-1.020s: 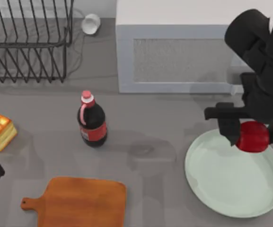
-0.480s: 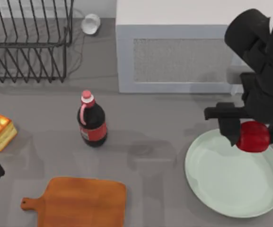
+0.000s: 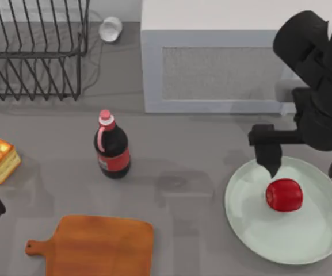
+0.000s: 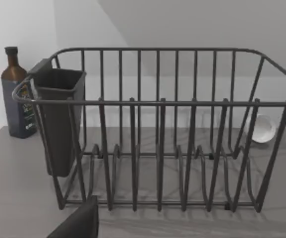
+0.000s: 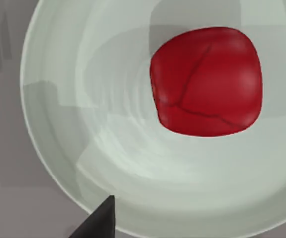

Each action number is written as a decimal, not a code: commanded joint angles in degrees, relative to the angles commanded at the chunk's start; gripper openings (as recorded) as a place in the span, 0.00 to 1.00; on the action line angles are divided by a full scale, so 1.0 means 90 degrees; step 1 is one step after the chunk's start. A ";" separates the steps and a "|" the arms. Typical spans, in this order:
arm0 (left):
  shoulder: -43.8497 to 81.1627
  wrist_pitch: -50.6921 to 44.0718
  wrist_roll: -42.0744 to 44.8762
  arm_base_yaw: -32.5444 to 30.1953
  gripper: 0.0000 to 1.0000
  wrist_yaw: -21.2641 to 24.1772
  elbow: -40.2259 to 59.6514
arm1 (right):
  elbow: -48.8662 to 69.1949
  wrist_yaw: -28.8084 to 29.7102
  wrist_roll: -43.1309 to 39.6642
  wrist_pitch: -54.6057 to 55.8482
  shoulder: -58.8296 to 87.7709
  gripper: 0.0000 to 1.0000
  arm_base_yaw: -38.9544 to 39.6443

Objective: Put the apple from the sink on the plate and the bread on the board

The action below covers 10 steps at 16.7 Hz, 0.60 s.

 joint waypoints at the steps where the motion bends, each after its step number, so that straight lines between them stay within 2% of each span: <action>1: 0.0000 0.0000 0.0000 0.0000 1.00 0.0000 0.0000 | 0.0000 0.0000 0.0000 0.0000 0.0000 1.00 0.0000; 10: 0.0000 0.0000 0.0000 0.0000 1.00 0.0000 0.0000 | -0.0295 0.0000 -0.0119 0.0274 -0.0400 1.00 -0.0125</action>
